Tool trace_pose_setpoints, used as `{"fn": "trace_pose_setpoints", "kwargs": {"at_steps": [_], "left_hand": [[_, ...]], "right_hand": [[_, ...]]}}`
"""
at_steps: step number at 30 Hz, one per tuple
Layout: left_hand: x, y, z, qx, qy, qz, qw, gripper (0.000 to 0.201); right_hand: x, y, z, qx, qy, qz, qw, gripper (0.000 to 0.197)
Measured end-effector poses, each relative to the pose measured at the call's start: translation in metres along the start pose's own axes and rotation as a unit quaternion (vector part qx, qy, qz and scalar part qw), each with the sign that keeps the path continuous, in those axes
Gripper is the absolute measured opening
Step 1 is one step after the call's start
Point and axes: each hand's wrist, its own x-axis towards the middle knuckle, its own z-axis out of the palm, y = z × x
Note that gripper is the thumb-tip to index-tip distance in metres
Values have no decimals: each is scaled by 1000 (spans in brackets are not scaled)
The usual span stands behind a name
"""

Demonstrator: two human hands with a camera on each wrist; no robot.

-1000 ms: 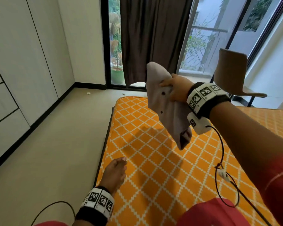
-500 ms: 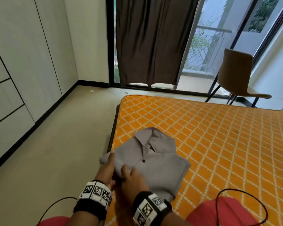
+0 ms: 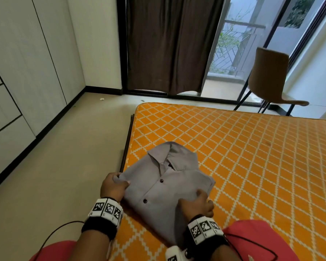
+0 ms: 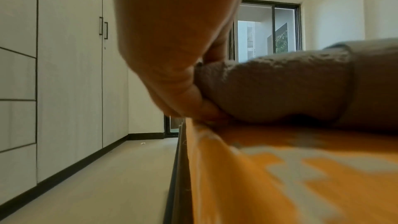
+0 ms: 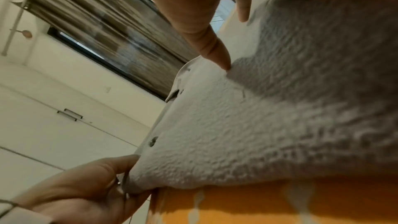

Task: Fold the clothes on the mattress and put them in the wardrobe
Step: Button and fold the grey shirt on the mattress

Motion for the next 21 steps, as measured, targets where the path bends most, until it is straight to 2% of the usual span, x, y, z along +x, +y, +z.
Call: {"fn": "trace_pose_setpoints", "kwargs": {"at_steps": [3, 5, 7, 9, 10, 12, 15, 17, 21], "left_hand": [[2, -4, -8, 115, -43, -20, 992, 11], [0, -7, -12, 147, -45, -42, 987, 14], [-3, -9, -13, 170, -69, -51, 982, 24], [-7, -10, -13, 196, -126, -49, 971, 32], [-7, -10, -13, 192, -139, -51, 970, 36], [-9, -8, -13, 167, -131, -50, 976, 39], [-14, -1, -10, 127, -97, -10, 987, 30], [-20, 1, -5, 111, -90, 6, 990, 33], [-29, -3, -1, 114, -116, 47, 986, 67]], "right_hand": [[17, -3, 8, -42, -23, -28, 998, 70], [26, -16, 12, -84, -33, -120, 989, 58], [35, -29, 13, -63, -51, -206, 975, 47], [43, -37, 7, -16, -62, -238, 969, 49], [46, -36, 3, 11, -44, -223, 974, 50], [49, -26, -3, 62, 7, -145, 987, 54], [50, -13, -5, 50, 0, -40, 998, 67], [52, -10, -5, 46, -28, -35, 998, 65], [51, -12, -3, -39, -29, -85, 995, 57]]}}
